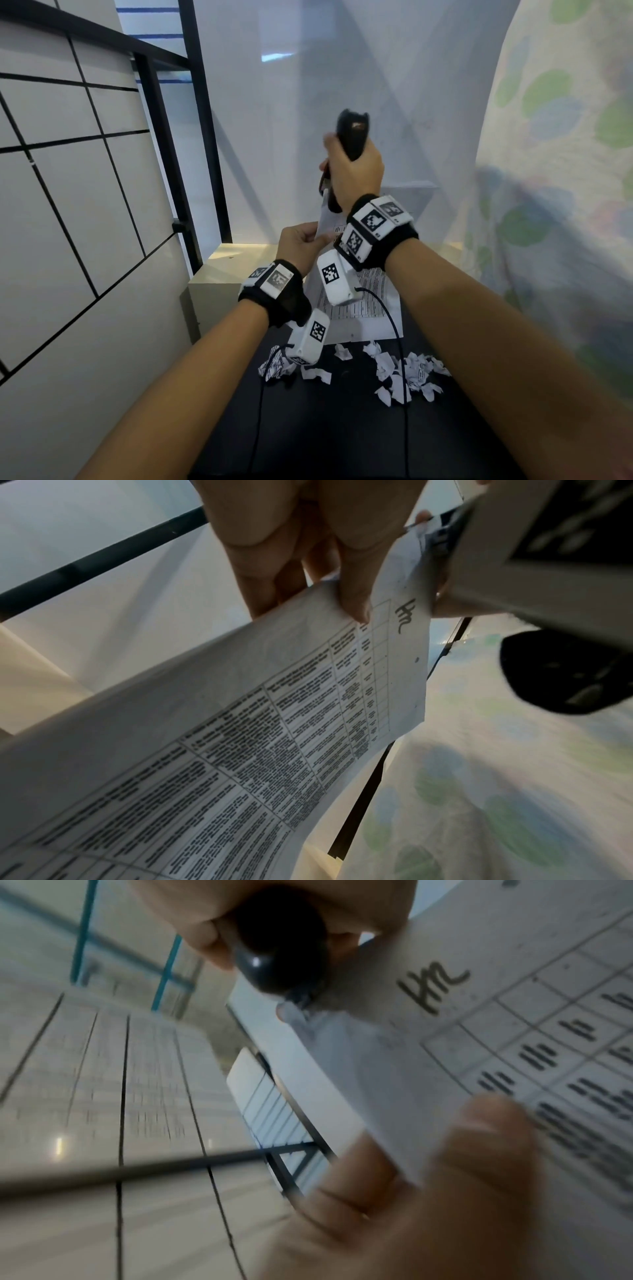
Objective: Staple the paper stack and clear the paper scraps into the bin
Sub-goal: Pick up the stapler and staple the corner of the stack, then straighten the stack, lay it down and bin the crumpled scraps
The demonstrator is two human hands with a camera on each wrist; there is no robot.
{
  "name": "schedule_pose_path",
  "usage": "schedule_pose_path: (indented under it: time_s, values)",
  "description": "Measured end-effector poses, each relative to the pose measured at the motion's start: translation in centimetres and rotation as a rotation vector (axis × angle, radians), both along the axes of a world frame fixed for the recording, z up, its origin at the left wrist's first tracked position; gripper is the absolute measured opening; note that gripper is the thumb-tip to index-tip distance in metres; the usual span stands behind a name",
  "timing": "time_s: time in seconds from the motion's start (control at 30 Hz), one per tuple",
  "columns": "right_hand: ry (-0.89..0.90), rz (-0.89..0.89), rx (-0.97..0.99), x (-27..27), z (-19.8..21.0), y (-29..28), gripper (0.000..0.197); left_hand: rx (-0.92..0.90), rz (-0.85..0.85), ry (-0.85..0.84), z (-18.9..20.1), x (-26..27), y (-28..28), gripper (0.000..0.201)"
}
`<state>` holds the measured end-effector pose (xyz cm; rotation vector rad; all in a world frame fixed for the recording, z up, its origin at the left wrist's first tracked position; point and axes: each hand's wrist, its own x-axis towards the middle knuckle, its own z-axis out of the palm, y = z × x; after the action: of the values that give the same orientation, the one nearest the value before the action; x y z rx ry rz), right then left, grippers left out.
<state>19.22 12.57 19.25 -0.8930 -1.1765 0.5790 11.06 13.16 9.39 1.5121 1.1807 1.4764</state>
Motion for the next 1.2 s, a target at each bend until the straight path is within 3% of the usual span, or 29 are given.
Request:
schedule_pose_path:
  time_s: [0.17,0.27,0.33,0.4,0.5,0.63,0.8,0.97,1.1,1.2]
  values:
    - [0.661,0.151,0.068,4.9,1.2,-0.6,0.026,-0.087,0.003,-0.006,0.6,-0.2,-0.2,0.029]
    - [0.676,0.193,0.058,9.7,-1.0,-1.1,0.031,-0.080,0.008,-0.039,1.0,-0.3,-0.2,0.032]
    - [0.465,0.075,-0.036,12.6,-3.8,-2.0,0.024,-0.073,0.022,-0.064,1.1,-0.3,-0.2,0.034]
    - [0.034,-0.117,-0.244,15.0,-6.9,-2.9,0.018,-0.061,0.039,-0.093,1.0,-0.3,-0.1,0.036]
    - [-0.614,-0.244,-0.675,18.2,-12.4,-3.0,0.044,-0.049,0.054,-0.092,0.9,-0.1,0.0,0.037]
    - [-1.099,-0.214,-1.037,20.8,-17.9,-2.2,0.064,-0.057,0.043,-0.108,0.8,-0.1,0.1,0.038]
    - [-1.226,-0.180,-1.138,22.0,-20.4,-1.9,0.058,-0.057,0.033,-0.142,0.8,-0.3,0.0,0.038]
    - [-1.218,-0.230,-1.115,23.2,-21.5,-2.2,0.036,-0.041,0.021,-0.190,0.3,-0.6,0.6,0.037]
    - [-1.273,-0.236,-1.145,23.2,-21.4,-2.6,0.047,-0.043,0.050,-0.169,0.4,-0.4,0.6,0.036]
    - [-1.257,-0.288,-1.035,21.9,-19.8,-1.9,0.054,-0.043,0.071,-0.168,0.9,-0.6,0.3,0.035]
